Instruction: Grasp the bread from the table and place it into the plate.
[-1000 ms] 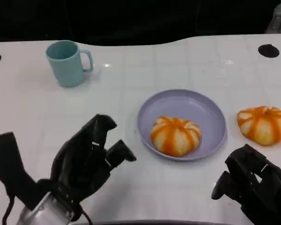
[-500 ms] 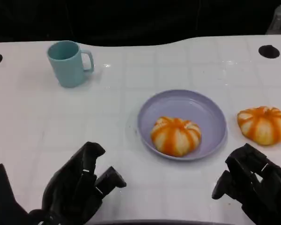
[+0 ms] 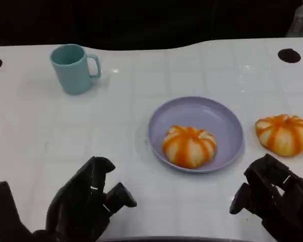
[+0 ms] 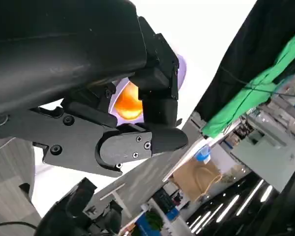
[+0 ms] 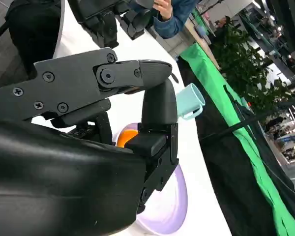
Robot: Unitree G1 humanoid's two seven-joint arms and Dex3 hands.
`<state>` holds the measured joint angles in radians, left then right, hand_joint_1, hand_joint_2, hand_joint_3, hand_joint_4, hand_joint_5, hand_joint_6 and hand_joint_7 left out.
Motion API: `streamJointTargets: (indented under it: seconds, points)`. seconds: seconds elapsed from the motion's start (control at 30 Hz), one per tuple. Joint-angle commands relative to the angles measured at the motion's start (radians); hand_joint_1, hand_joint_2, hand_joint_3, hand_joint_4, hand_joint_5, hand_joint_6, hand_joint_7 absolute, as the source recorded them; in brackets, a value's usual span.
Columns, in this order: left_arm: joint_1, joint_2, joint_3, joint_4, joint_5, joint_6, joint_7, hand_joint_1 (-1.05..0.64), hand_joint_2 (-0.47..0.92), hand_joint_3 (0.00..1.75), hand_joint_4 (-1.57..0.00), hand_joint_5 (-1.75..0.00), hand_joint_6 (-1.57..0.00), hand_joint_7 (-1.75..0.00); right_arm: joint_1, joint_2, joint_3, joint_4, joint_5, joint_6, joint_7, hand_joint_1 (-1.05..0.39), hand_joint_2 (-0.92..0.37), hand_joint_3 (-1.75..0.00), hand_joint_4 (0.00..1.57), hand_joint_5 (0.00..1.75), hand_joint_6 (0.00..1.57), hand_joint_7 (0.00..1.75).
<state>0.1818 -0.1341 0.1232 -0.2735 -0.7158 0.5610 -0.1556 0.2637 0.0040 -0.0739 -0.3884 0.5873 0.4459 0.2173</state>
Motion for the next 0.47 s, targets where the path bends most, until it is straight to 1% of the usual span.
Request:
streamJointTargets:
  seconds: [0.03, 0.2, 0.47]
  points:
    - [-0.013, 0.019, -0.002, 0.023, 0.016, -0.026, -0.015, -0.58, 0.92, 0.38, -0.82, -1.75, -0.56, -1.75, -0.001, -0.015, -0.015, 0.001, -0.005, -0.016, 0.004, -0.54, -0.92, -0.23, 0.67, 1.75, 0.55, 1.6]
    - [-0.025, 0.034, -0.006, 0.05, 0.023, -0.045, -0.039, -0.58, 0.92, 0.36, -0.83, -1.75, -0.57, -1.75, -0.004, -0.01, -0.016, 0.008, -0.008, -0.019, 0.008, -0.55, -0.92, -0.22, 0.67, 1.75, 0.56, 1.59]
    - [-0.034, 0.038, -0.001, 0.062, 0.017, -0.046, -0.04, -0.57, 0.92, 0.35, -0.85, -1.75, -0.59, -1.75, -0.004, -0.006, -0.011, 0.022, -0.012, -0.035, 0.016, -0.54, -0.92, -0.2, 0.68, 1.75, 0.58, 1.57]
